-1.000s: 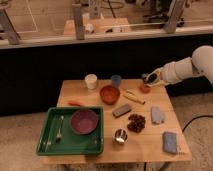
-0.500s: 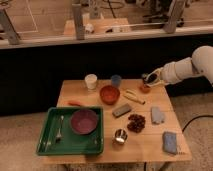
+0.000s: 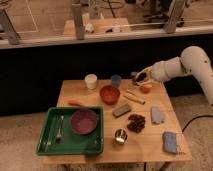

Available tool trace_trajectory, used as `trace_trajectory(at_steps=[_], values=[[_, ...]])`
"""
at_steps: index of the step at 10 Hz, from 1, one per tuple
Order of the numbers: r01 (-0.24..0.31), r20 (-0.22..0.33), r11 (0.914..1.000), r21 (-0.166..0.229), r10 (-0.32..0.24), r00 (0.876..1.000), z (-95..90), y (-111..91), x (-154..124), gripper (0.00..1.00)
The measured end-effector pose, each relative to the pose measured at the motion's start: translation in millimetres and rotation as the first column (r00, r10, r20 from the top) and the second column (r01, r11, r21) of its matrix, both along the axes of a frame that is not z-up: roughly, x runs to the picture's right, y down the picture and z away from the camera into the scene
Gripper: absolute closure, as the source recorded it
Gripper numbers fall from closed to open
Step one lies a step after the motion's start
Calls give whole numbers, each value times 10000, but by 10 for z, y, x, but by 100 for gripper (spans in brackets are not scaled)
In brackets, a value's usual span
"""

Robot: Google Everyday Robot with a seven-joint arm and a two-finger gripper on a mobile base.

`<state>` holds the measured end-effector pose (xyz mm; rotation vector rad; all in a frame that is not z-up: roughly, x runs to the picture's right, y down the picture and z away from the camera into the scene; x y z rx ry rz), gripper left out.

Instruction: Place brush in plastic cup

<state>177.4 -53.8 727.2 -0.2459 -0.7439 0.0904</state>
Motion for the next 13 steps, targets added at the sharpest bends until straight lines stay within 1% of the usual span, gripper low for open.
trace_trajectory(at_steps=[1,2,5,8,10,13], values=[[206,379,9995,226,-215,9990,97,-104,-150,100],[382,643,9985,392,-407,9971,172,-160,-230,100],[804,1035,9937,775,-883,9907,363,-219,-299,100],[1103,1626,9897,908,-1241,9789,529,-211,-427,100],[1241,1964,9874,980,-1415,9703,581,-197,-503,100],[1447,2259,9843,1008,-1643,9602,659,-198,-600,100]])
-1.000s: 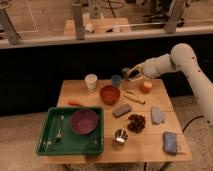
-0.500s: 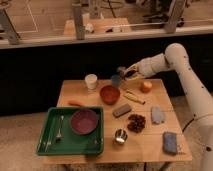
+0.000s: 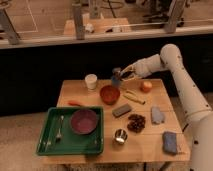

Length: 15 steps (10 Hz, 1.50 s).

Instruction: Place brush in plastic cup

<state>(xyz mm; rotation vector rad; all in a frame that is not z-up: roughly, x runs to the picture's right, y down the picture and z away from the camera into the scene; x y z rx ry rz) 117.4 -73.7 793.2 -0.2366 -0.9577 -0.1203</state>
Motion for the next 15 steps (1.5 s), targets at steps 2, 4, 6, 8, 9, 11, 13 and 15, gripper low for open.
trace_trajectory(at_steps=[2,4,6,8,9,11,13,15], values=[[71,131,10000,-67,-70,9999,69,4,-27,100],[140,228,9999,-96,-138,9996,158,6,-41,100],[224,305,9997,-115,-221,9993,247,7,-84,100],[277,335,9995,-140,-272,9991,307,14,-126,100],[295,305,9994,-155,-290,9991,351,18,-126,100],[311,256,9994,-159,-307,9992,394,15,-113,100],[288,197,9995,-159,-285,9994,430,-3,-91,100],[250,148,9996,-164,-247,9996,461,-21,-76,100]])
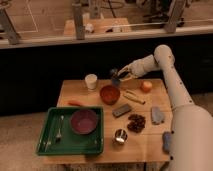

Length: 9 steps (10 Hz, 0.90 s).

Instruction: Place brush in plastic cup

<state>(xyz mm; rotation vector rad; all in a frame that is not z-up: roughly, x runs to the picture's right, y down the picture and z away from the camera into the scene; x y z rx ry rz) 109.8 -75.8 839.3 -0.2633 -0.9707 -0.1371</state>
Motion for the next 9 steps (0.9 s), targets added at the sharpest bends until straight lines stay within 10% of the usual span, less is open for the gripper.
trace_trajectory(at_steps=[9], values=[[-29,-314,9998,-209,23,9995,166,42,69,100]])
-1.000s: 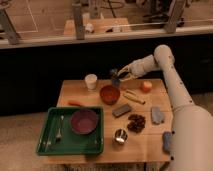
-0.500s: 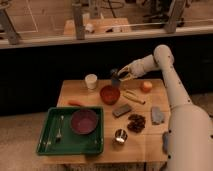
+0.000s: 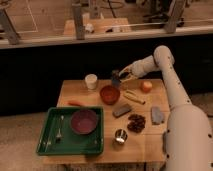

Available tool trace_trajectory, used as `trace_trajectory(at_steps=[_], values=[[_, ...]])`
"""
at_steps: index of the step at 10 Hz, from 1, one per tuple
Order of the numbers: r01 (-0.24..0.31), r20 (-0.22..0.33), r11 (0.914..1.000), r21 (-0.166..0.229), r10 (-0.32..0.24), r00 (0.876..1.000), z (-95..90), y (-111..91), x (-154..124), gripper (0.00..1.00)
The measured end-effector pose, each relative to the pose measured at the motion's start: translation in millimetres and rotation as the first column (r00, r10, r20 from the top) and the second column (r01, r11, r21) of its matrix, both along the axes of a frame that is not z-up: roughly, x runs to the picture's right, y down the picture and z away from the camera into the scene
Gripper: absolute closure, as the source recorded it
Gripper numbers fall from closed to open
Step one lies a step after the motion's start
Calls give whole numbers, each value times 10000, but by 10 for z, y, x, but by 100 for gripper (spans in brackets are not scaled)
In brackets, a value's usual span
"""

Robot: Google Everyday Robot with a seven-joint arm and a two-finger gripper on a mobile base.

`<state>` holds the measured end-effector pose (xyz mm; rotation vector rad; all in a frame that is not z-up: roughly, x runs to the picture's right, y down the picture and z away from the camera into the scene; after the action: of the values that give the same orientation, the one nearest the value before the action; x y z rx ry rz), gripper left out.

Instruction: Place brush in plastic cup

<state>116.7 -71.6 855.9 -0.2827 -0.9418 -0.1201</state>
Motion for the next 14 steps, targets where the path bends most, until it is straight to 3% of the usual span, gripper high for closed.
trace_trajectory(at_steps=[14], values=[[106,-415,9995,-296,-118,9991,179,52,27,100]])
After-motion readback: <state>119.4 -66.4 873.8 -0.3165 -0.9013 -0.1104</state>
